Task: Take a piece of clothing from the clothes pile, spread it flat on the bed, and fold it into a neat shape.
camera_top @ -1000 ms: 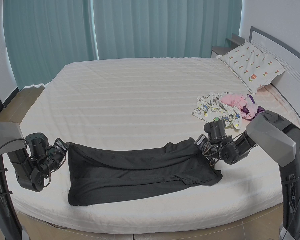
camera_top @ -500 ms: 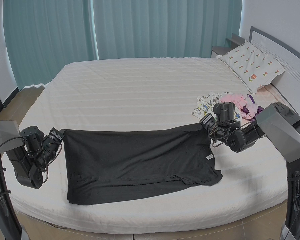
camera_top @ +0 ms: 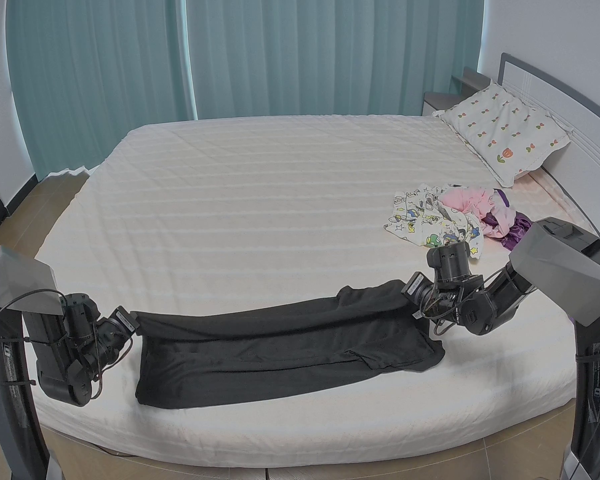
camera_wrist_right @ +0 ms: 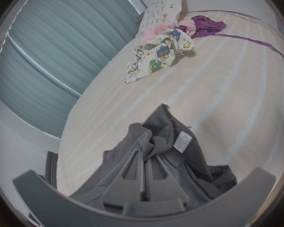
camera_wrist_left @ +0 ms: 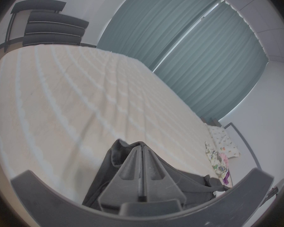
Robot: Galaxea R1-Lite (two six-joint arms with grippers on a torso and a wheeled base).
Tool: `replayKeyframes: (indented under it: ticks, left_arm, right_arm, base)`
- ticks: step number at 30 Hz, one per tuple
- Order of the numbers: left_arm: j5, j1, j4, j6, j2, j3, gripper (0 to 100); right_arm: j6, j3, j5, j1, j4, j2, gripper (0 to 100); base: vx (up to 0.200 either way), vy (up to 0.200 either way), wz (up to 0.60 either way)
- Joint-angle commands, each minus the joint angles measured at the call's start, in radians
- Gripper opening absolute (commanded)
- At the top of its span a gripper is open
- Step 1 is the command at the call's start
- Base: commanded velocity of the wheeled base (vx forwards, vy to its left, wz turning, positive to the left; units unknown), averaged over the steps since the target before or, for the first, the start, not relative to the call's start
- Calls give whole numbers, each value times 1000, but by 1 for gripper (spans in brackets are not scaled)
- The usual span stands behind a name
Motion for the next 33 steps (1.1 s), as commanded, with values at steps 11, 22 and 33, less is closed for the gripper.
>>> replayKeyframes:
  ticks: [11, 22, 33]
  left_arm:
    - [-6, 1, -18, 109, 99, 96, 0]
    - [-6, -1, -18, 128, 112, 128, 100]
    - [-92, 86, -18, 19, -112, 194, 100]
  right_arm:
    - [-47, 87, -2, 23, -1, 41, 0]
    - [-48, 102, -9, 24, 6, 45, 100]
    - [4, 256, 20, -51, -9, -160, 100]
  base:
    - [0, 0, 0]
    - [0, 0, 0]
    - [0, 0, 0]
